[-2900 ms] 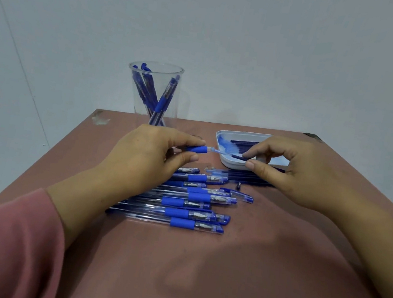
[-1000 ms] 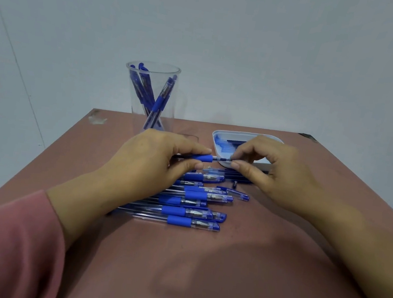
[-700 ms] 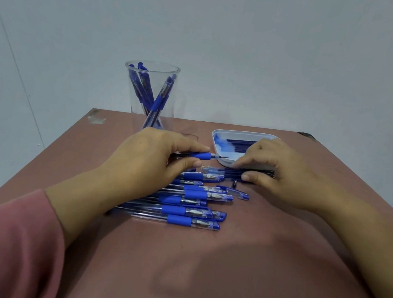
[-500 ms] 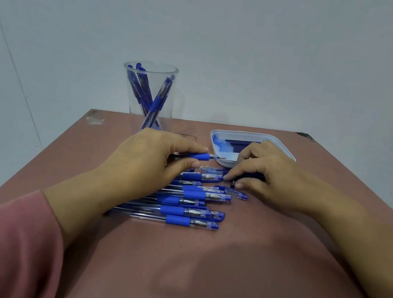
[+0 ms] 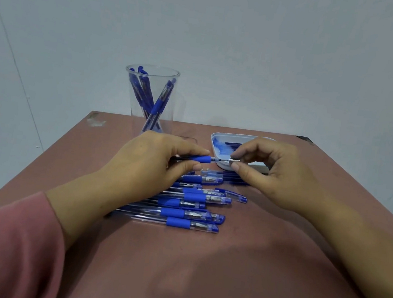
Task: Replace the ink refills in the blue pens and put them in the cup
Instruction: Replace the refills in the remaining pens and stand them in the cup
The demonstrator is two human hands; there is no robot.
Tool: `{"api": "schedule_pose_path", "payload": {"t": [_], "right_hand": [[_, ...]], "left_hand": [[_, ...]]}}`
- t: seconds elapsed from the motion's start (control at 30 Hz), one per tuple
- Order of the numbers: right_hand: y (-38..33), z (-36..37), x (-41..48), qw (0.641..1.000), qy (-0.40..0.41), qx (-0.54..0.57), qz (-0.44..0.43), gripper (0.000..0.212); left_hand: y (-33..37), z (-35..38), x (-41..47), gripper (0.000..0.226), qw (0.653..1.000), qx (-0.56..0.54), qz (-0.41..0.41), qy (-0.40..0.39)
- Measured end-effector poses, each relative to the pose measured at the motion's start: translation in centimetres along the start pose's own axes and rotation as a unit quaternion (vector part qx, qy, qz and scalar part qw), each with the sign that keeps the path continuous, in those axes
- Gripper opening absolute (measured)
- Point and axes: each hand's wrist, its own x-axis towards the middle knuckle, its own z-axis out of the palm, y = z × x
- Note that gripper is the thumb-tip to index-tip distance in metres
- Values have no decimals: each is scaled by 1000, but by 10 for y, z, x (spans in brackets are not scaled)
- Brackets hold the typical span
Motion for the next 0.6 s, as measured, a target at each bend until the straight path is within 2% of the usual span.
{"api": "schedule_pose_path", "payload": {"t": [0.07, 0.33, 0.43, 0.5, 0.6], "right_hand": [[0, 4, 0, 1000, -9, 9, 3, 20], [0, 11, -1, 1000, -2, 6, -20, 17], [-3, 13, -1, 1000, -14, -24, -14, 2], [-2, 13, 0, 998, -27, -46, -17, 17], [-1, 11, 0, 998, -26, -47, -41, 20]], "left_hand": [[1, 1, -1, 44, 1000, -3, -2, -4], [3, 3, -3, 31, 1000, -8, 5, 17], [3, 5, -3, 29, 1000, 6, 12, 23], [3, 6, -3, 30, 1000, 5, 11, 22], [3, 6, -3, 31, 1000, -8, 10, 22]]}}
